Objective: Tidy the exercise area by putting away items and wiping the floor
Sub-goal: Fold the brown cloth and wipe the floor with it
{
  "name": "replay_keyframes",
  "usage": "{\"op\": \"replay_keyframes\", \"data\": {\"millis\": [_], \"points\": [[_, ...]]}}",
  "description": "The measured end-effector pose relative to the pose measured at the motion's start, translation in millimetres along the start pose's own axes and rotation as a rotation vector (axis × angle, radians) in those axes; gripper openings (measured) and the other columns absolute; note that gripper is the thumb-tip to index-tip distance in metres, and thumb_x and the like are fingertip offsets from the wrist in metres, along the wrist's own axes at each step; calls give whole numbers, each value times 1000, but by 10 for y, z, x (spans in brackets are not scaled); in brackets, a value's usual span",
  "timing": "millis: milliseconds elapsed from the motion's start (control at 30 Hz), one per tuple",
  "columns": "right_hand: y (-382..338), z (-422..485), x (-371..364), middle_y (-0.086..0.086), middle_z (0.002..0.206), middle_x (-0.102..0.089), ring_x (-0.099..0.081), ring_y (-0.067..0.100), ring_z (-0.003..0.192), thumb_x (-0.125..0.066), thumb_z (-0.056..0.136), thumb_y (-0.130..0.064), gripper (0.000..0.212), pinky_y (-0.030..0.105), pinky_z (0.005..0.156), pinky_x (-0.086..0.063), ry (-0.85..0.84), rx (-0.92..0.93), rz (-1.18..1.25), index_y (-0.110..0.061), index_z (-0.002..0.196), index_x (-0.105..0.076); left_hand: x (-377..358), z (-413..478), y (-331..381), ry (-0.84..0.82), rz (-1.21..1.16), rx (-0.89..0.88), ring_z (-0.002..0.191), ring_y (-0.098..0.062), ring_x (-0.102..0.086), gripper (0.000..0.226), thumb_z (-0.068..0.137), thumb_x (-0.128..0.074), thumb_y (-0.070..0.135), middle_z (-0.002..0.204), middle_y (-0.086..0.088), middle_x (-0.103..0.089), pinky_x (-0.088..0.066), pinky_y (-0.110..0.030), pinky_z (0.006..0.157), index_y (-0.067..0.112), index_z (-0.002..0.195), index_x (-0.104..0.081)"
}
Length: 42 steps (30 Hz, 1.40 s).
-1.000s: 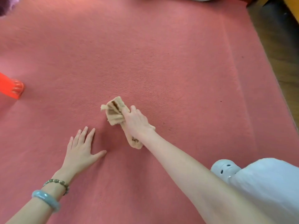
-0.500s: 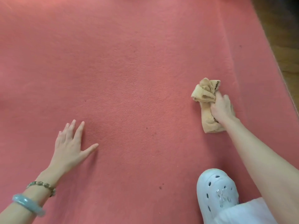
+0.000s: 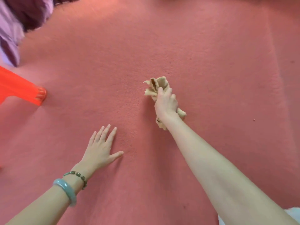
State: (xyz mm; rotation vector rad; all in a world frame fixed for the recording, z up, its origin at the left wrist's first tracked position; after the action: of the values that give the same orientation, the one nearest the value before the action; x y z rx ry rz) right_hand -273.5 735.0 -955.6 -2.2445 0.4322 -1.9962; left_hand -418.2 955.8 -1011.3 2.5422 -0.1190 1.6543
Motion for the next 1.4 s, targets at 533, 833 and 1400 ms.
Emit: {"op": "replay_keyframes", "data": {"millis": [533, 833, 1400], "points": [[-530, 1116, 29, 21, 112, -46, -54, 41, 100, -47, 92, -24, 58, 44, 77, -43, -103, 385, -61, -22, 146, -24, -92, 26, -364, 108, -354, 413, 146, -19, 11, 107, 67, -23, 85, 159, -3, 8, 6, -39, 117, 24, 151, 3], [-794, 1505, -116, 22, 126, -42, -44, 41, 117, -43, 91, -6, 28, 47, 92, -41, -24, 216, -19, -8, 120, -46, -56, 88, -284, 65, -383, 469, 134, -11, 31, 116, 58, -14, 87, 156, -5, 23, 17, -33, 111, 20, 149, 14], [-2996, 28, -854, 16, 118, -47, -55, 38, 103, -35, 95, -8, 39, 45, 76, -47, -338, 1082, -35, -13, 133, -38, -56, 111, -362, 55, -536, 505, 136, -10, 26, 112, 67, -50, 78, 158, -2, 14, 17, -30, 111, 23, 150, 1]]}}
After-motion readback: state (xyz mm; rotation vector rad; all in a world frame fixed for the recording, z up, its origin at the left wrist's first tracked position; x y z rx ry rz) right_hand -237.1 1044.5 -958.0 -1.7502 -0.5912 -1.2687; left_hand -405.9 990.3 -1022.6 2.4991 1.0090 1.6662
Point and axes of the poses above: each hand's wrist, its own z-axis towards the middle knuckle, its own x-axis out of the back of the hand, y = z × x, the point moved 9 cm from there along z, towards the middle knuckle
